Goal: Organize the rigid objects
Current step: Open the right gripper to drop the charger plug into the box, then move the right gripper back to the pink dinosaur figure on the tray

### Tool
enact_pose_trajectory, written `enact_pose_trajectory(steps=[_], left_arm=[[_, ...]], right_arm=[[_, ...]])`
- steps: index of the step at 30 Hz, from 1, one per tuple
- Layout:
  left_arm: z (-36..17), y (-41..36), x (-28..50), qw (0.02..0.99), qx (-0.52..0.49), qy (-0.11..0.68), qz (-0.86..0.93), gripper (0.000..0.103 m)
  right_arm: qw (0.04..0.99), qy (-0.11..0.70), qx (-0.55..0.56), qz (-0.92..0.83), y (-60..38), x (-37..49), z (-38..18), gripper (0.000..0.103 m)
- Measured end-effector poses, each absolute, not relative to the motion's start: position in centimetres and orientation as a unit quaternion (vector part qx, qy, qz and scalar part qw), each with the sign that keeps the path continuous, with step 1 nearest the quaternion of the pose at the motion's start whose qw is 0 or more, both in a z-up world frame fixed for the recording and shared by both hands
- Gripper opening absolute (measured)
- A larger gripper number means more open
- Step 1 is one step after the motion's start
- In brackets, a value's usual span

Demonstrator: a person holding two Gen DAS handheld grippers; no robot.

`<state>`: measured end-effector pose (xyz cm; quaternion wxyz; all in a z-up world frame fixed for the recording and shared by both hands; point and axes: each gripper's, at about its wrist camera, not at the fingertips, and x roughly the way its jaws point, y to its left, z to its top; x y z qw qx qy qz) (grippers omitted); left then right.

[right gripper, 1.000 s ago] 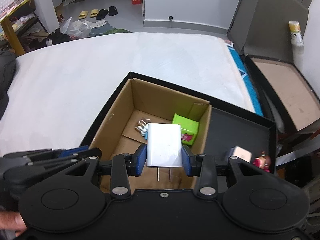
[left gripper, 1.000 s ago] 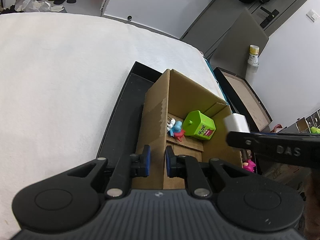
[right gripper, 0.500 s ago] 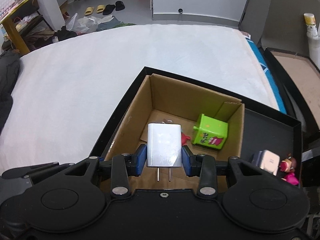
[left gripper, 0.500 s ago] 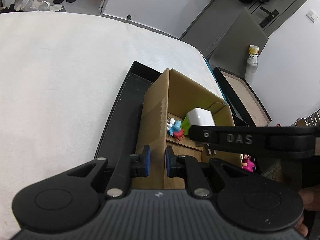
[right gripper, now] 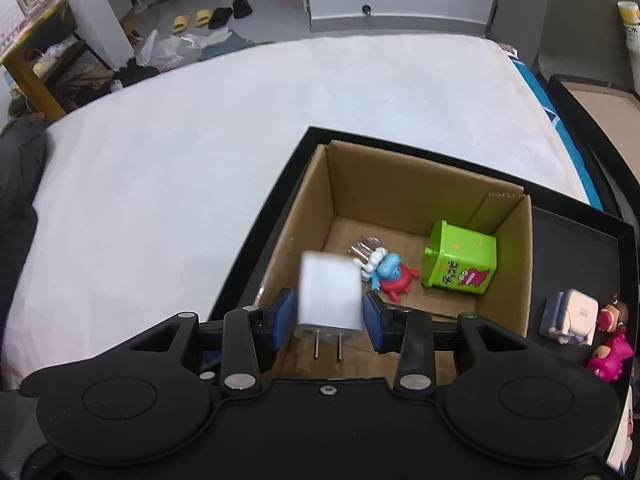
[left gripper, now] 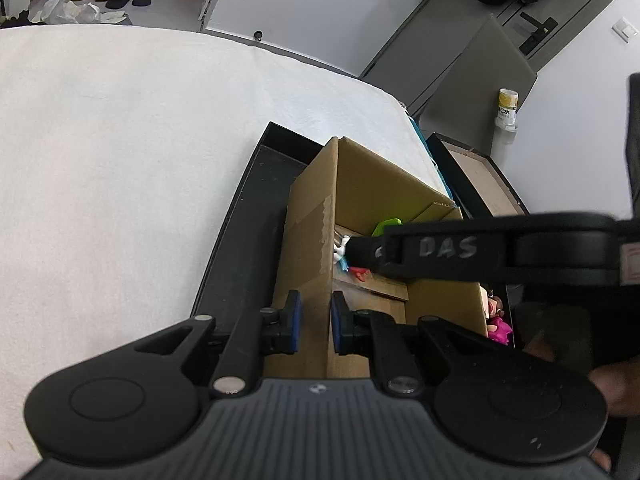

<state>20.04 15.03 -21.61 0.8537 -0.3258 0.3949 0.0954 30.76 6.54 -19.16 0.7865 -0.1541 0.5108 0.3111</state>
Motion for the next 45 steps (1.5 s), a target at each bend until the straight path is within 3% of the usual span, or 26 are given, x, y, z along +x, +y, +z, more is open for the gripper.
enact_pose_trajectory(steps=[23,45], left_arm=[[-21.4,15.0,20.1,0.853,-0.327,0.396,0.095,0.013],[-21.4,14.6,20.3,0.855,-0.315,0.398,0.102,0.013]], right_arm=[[0.802,0.497,-0.159,0.290,0.6,30.6,-15.1,0.039],[0.826,0.489,-0.140,0.245,-7.0,32.0,-13.9,0.048]])
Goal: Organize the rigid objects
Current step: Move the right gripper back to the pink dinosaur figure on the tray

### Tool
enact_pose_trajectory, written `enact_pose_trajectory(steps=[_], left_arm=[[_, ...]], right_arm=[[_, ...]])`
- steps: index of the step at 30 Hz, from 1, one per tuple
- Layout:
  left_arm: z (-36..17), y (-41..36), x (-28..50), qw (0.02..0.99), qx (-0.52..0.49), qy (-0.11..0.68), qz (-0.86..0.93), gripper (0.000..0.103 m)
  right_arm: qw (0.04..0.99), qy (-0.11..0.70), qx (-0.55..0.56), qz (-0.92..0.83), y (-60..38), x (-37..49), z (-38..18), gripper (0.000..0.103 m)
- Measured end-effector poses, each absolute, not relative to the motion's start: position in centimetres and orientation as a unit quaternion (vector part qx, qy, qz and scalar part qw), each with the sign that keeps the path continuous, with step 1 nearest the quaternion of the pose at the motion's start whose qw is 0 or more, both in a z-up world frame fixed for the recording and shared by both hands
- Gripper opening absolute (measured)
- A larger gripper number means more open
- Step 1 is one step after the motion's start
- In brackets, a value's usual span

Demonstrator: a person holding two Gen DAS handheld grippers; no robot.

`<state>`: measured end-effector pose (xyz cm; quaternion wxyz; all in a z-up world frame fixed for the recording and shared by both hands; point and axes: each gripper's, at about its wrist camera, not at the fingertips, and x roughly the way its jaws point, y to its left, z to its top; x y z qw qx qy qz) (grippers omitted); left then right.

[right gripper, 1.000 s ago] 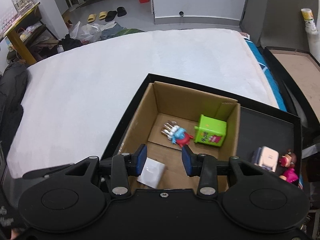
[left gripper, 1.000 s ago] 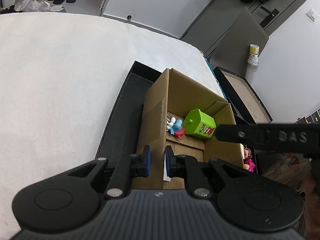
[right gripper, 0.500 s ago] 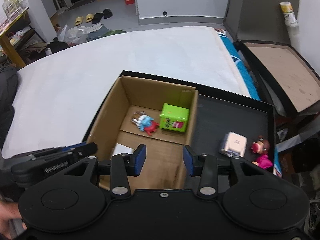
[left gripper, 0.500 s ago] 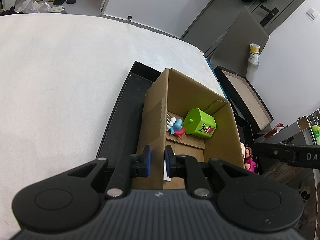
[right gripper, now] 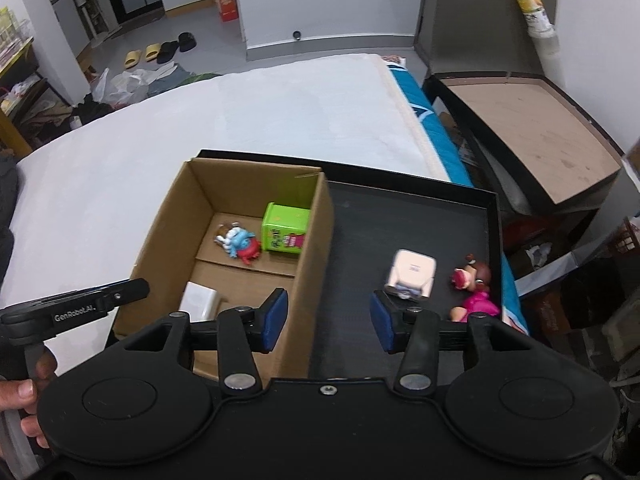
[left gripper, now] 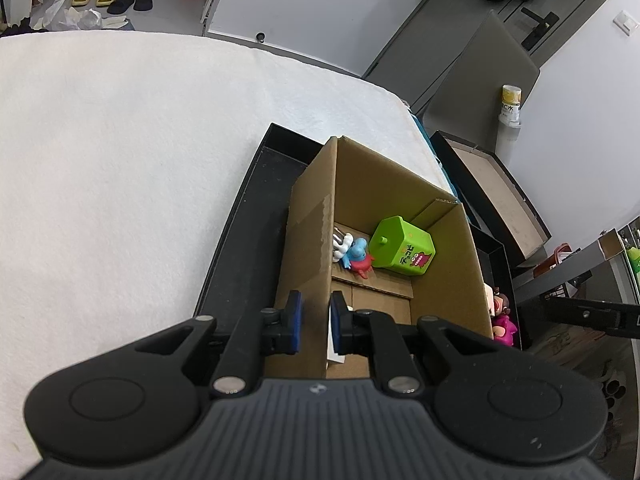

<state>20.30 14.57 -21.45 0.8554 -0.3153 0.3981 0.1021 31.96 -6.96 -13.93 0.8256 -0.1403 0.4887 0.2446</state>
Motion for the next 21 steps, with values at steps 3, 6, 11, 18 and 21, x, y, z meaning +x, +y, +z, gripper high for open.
enact_pose_trajectory(steps=[3,6,11,18,21], left_arm=[[-21.4,14.6,20.3,0.855,-0.315,0.398,0.103,0.013],[-21.4,14.5,20.3,0.856,-0.313,0.399,0.104,0.013],[-21.3,14.4,20.3,0.857,-0.311,0.398,0.105,0.013],[-21.3,14.2,20.4,0.858,-0.304,0.399,0.107,0.013],[-21.3,14.0,20.5,0.859,-0.299,0.400,0.110,0.013]], right_arm=[[0.829,0.487,-0.136,0.238,-7.9,32.3,-13.9,0.049],[0.832,0.487,-0.131,0.231,-9.0,32.6,-13.9,0.050],[0.836,0.487,-0.125,0.221,-10.3,33.1,-14.1,0.053],[0.838,0.488,-0.122,0.211,-11.8,33.7,-14.4,0.054],[0.839,0.488,-0.121,0.206,-12.5,34.1,-14.5,0.054]])
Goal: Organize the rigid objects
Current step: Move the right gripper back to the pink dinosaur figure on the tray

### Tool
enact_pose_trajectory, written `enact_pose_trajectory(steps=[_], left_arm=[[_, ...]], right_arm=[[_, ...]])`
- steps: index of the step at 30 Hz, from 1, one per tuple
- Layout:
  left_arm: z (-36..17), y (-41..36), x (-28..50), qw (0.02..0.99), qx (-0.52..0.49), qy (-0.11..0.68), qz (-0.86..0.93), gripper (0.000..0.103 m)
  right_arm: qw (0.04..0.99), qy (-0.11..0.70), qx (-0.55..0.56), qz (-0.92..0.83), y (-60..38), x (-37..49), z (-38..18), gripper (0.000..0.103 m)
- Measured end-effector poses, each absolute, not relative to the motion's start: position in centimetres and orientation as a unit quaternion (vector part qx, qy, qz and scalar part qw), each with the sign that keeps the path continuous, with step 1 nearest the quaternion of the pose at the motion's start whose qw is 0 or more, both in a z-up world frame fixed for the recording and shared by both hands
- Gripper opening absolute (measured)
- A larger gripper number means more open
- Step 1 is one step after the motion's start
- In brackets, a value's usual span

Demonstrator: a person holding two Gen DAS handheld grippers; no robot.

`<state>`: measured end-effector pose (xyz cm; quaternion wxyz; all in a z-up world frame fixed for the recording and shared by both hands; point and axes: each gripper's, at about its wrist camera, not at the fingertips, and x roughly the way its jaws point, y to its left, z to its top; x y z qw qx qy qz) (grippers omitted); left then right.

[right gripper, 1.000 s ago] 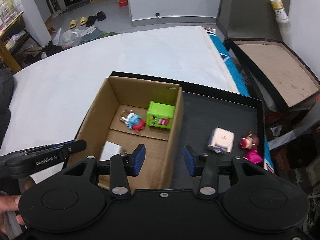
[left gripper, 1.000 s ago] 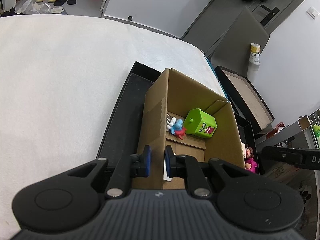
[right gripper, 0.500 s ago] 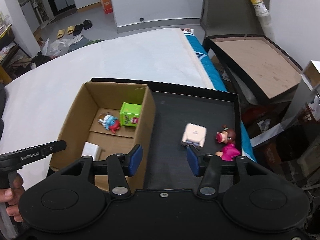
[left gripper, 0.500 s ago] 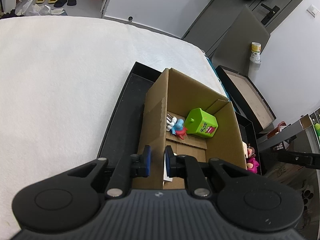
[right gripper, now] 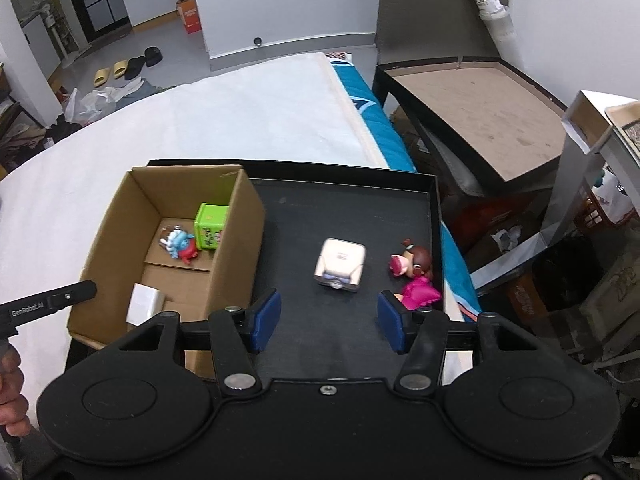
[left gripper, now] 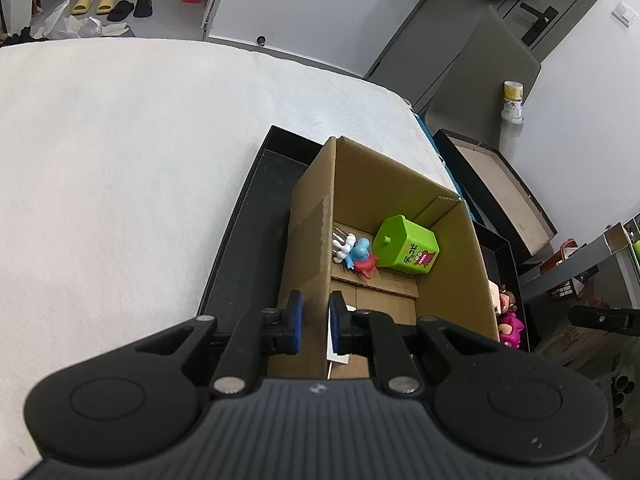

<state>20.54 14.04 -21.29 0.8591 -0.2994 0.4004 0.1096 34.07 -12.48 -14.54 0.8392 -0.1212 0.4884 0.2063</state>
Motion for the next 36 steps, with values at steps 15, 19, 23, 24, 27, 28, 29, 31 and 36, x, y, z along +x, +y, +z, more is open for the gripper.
enact_pose_trajectory(steps=[15,19,23,24,27,28,29,31,36], left_arm=[[-21.4,14.0,20.6,0.858,-0.300,0.401,0.114,0.013],[-21.4,14.1,20.6,0.859,-0.298,0.401,0.114,0.013],[-21.3,14.0,20.6,0.858,-0.299,0.401,0.114,0.013],[-21.4,14.0,20.6,0.859,-0.299,0.401,0.114,0.013],[-21.3,14.0,20.6,0.858,-0.299,0.401,0.113,0.013],[-21.3,14.0,20.6,0.859,-0.299,0.401,0.114,0.013],[-21.3,14.0,20.6,0.859,-0.298,0.401,0.114,0.013],[-21.3,14.0,20.6,0.858,-0.299,0.401,0.114,0.013],[-21.3,13.9,20.7,0.858,-0.300,0.401,0.114,0.013]], right_arm=[[0.846,0.490,-0.110,0.180,-15.9,36.0,-15.1,0.054],[0.847,0.492,-0.108,0.174,-16.6,36.2,-15.3,0.054],[0.847,0.494,-0.106,0.168,-17.3,36.6,-15.6,0.054],[0.847,0.494,-0.106,0.167,-17.4,36.6,-15.6,0.054],[0.847,0.494,-0.105,0.164,-17.8,37.0,-15.7,0.054],[0.847,0.494,-0.104,0.163,-17.9,37.1,-15.7,0.054],[0.848,0.494,-0.104,0.163,-18.0,37.2,-15.7,0.054],[0.848,0.494,-0.104,0.162,-18.2,37.3,-15.8,0.054],[0.845,0.499,-0.107,0.158,-18.4,38.0,-16.3,0.054]])
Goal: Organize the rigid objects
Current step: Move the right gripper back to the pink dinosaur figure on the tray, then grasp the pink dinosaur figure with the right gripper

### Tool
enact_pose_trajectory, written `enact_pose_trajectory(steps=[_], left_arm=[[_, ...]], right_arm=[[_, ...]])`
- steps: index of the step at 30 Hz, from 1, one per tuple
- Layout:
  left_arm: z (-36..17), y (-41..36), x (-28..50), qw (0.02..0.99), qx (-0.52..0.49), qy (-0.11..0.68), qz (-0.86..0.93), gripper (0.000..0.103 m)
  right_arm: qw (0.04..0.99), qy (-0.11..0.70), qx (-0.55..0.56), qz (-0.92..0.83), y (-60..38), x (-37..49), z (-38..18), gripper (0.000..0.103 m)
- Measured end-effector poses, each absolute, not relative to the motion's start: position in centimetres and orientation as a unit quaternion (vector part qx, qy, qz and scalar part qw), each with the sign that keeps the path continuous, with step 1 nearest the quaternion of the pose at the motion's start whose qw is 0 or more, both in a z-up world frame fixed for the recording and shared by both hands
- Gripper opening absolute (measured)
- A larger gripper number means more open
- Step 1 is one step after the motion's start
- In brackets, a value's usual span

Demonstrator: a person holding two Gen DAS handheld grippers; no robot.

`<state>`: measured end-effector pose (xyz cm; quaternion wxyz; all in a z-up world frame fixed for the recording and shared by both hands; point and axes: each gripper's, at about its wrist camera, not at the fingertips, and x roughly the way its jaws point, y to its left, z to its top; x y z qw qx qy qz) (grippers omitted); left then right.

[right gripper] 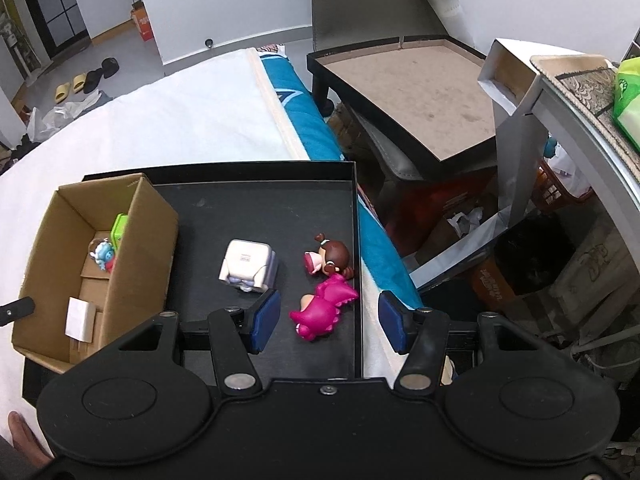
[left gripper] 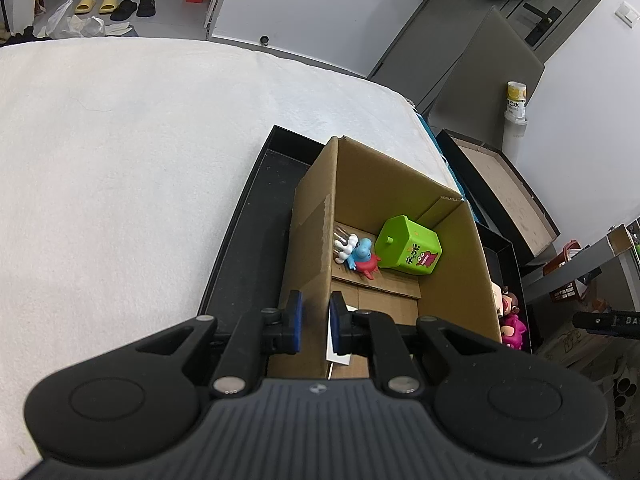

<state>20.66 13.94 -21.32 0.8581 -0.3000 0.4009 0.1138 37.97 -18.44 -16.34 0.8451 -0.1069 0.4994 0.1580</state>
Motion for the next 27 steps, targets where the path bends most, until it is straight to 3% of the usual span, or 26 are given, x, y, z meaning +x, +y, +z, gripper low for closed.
enact_pose_trajectory(steps=[16,27], left_arm=[[-21.4,14.0,20.7,0.858,-0.302,0.401,0.113,0.013],[-21.3,14.0,20.7,0.857,-0.303,0.401,0.112,0.013]], right_arm=[[0.828,0.539,-0.073,0.136,-17.1,40.0,-21.1,0.046],[0.816,0.568,-0.029,0.104,-16.8,41.0,-23.9,0.047]])
